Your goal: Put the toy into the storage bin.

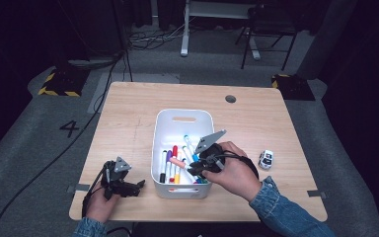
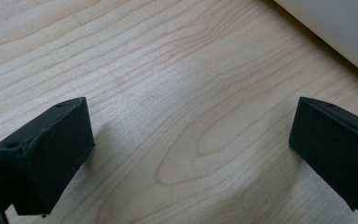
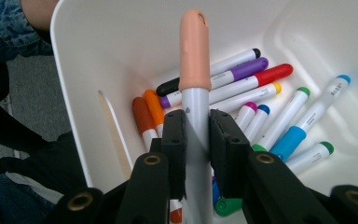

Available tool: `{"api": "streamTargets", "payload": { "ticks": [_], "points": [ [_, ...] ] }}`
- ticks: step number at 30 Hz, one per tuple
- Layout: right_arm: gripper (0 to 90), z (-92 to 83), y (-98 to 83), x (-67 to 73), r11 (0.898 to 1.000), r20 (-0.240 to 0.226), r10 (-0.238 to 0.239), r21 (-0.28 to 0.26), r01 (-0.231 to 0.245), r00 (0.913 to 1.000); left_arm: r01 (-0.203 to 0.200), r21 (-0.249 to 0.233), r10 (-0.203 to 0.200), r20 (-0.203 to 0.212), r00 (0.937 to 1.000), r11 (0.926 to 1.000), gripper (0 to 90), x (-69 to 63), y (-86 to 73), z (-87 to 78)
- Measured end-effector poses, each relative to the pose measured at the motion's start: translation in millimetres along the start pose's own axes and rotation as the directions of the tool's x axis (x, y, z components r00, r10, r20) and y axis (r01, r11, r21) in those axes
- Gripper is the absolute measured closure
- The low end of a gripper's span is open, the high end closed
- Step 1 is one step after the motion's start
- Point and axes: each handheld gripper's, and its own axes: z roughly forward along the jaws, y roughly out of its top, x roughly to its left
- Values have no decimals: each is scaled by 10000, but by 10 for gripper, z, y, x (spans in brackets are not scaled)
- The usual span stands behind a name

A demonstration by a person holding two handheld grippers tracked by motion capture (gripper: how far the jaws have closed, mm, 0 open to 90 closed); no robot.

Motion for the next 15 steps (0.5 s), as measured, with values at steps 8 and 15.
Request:
{"api": "streamTargets", "payload": {
  "ticks": [8, 15],
  "points": [
    [771, 97, 27, 27, 9982, 75, -457, 402, 454, 9989, 3, -2, -3, -2, 10000, 10000, 0, 0, 0, 0],
    [770, 166, 98, 56, 9911, 264, -809, 1080, 776, 9964, 3, 0, -3, -1, 10000, 10000, 0, 0, 0, 0]
  ]
}}
